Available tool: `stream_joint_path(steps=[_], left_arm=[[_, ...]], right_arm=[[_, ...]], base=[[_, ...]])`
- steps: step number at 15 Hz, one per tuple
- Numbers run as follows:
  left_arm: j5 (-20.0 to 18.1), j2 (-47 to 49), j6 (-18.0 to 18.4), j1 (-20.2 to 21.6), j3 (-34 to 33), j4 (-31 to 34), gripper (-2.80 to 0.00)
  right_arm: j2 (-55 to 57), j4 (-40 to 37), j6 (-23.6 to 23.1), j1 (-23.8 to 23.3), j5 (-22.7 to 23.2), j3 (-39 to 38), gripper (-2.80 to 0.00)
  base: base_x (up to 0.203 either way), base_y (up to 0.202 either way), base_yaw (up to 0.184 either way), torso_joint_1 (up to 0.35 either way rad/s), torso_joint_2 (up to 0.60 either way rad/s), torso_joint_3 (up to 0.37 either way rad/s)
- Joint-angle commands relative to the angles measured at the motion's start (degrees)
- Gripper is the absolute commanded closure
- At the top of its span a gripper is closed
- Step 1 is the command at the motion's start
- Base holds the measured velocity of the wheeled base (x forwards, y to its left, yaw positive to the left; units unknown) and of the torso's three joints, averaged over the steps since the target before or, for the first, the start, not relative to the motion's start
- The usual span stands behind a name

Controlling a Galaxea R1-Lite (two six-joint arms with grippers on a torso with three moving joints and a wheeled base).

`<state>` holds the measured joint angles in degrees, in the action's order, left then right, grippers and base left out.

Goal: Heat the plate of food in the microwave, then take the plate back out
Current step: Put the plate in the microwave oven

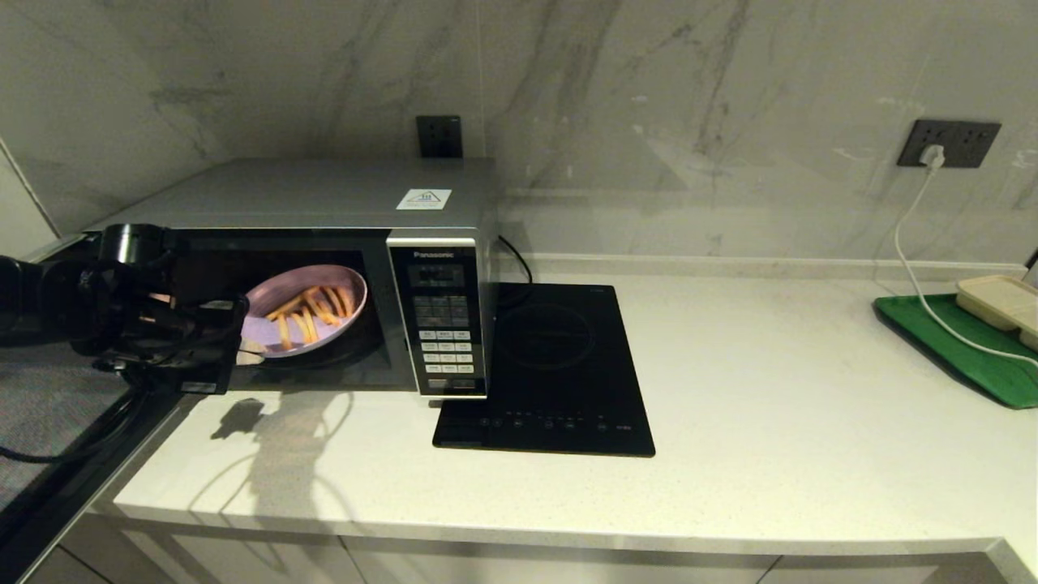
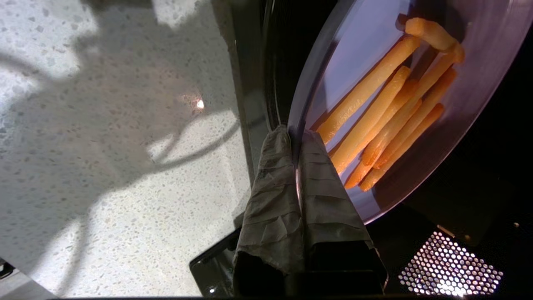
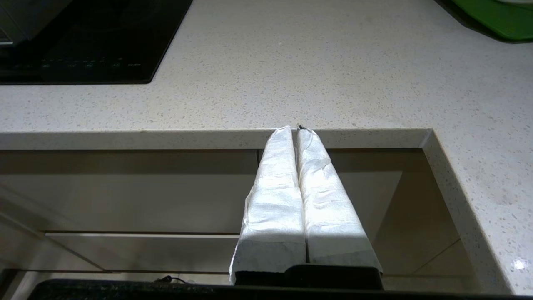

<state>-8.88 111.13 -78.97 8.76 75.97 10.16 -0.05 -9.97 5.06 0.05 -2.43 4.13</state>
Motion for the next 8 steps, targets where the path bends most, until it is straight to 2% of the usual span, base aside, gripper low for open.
stream_joint_path(steps=[1, 8], left_arm=[[-0.1, 1.0, -0.4, -0.8, 0.9, 0.0, 0.00], [-1.1, 3.9, -0.4, -0.8, 5.5, 0.2, 0.00]], right_arm=[[0.0, 0.0, 0.0, 0.0, 0.0, 0.0, 0.00], [0.0, -0.1, 0.0, 0.0, 0.0, 0.0, 0.00]], base=[[0.000, 0.000, 0.000, 0.000, 0.00, 0.000], [0.000, 0.000, 0.000, 0.000, 0.00, 0.000]])
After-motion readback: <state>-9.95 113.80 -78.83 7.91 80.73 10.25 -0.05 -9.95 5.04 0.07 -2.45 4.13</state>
